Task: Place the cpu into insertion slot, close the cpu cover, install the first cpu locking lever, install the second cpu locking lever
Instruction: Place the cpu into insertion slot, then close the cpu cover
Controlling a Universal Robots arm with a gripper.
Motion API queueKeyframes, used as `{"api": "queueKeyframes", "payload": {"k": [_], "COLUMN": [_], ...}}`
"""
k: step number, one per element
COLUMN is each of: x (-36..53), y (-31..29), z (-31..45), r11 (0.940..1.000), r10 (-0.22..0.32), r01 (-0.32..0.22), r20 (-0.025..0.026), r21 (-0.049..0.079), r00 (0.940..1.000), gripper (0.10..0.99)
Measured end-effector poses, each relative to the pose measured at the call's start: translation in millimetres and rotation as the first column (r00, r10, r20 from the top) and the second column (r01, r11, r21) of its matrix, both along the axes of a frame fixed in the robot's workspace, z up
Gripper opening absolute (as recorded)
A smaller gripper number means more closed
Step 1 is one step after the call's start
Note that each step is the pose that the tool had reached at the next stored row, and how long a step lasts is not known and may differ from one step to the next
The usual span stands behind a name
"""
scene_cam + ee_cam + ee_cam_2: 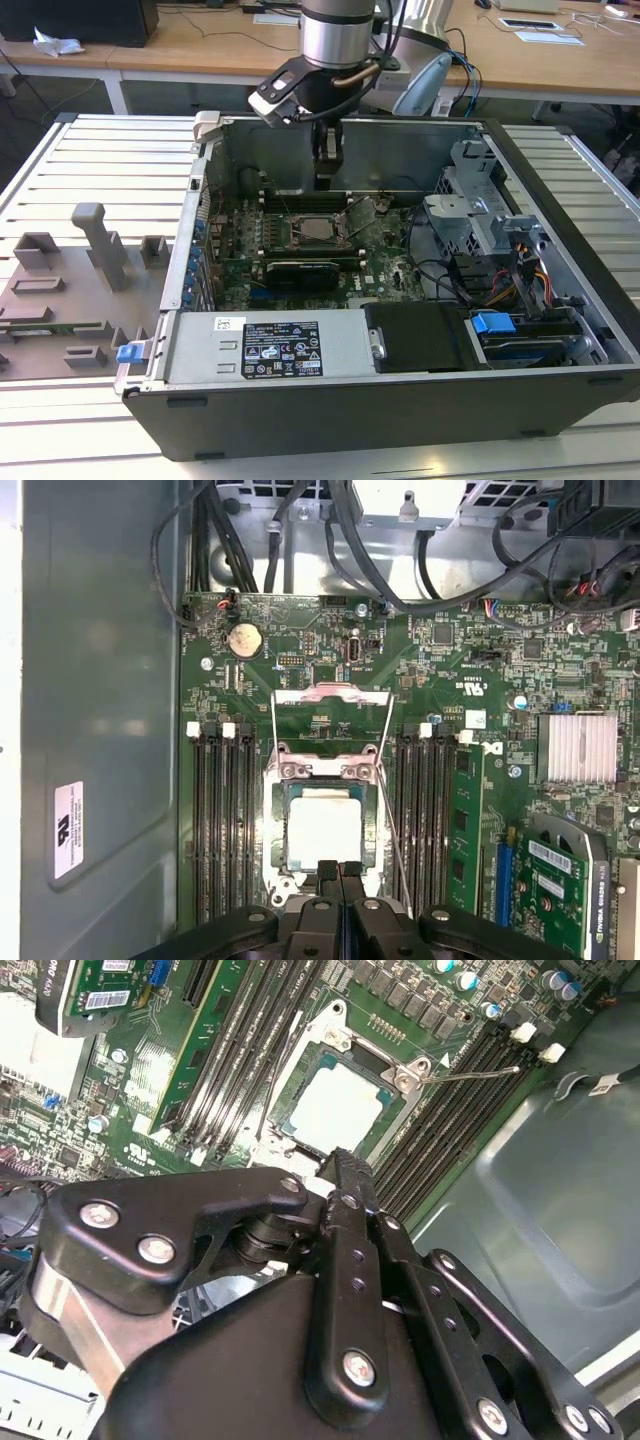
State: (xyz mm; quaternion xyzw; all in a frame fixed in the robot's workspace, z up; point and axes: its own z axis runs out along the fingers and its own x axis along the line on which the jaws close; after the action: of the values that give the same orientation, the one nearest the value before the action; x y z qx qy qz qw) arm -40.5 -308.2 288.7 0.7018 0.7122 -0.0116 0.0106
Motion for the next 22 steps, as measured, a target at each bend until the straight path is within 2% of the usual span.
{"api": "queueKeyframes", "payload": {"k": [7, 20, 22], "x": [0.0, 0.0, 2.2], "y": [0.0, 0.0, 0.0], "z": [7.8, 8.3, 8.4], "r11": [1.0, 1.0, 1.0], "r10": [0.0, 0.0, 0.0], "r01": [0.0, 0.0, 0.0], "r20": [0.0, 0.0, -0.0002], "r21": [0.0, 0.0, 0.0], "r00": [1.0, 1.0, 1.0], "gripper": [0.106, 0.106, 0.106]}}
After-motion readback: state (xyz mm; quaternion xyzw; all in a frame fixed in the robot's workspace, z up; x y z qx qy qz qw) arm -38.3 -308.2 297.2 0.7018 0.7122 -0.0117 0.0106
